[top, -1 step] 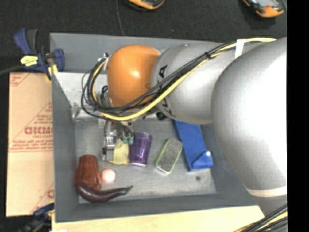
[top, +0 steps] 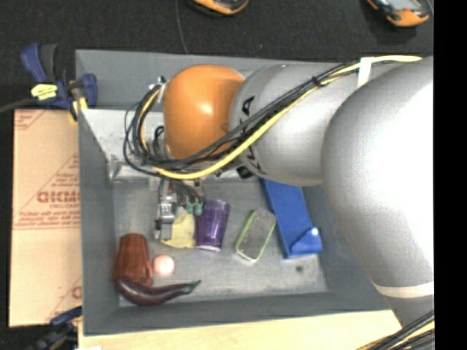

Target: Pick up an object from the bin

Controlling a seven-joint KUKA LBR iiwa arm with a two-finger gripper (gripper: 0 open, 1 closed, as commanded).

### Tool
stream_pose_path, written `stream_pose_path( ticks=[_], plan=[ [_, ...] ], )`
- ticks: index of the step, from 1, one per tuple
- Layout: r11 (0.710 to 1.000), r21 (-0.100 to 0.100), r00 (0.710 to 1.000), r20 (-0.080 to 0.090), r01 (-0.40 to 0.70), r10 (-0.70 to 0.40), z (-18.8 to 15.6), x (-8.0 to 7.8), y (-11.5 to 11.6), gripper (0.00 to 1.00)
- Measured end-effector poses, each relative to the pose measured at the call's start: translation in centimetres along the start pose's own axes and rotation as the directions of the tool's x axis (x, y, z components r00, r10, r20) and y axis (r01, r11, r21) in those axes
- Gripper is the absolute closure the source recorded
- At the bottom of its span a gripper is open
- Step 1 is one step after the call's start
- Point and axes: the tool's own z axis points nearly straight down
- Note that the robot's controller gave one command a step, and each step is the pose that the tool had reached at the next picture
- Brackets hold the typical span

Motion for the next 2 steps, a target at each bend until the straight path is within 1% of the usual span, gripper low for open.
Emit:
stream_pose_path(
  ticks=[1,2],
  plan=[
    [1.000,-0.001,1.000,0.001,0.024,-0.024,0.5,-3.7,-5.4,0.00],
    [1.000,0.001,1.000,0.001,0.006,-0.006,0.0,-5.2,-9.3,0.00]
  ],
)
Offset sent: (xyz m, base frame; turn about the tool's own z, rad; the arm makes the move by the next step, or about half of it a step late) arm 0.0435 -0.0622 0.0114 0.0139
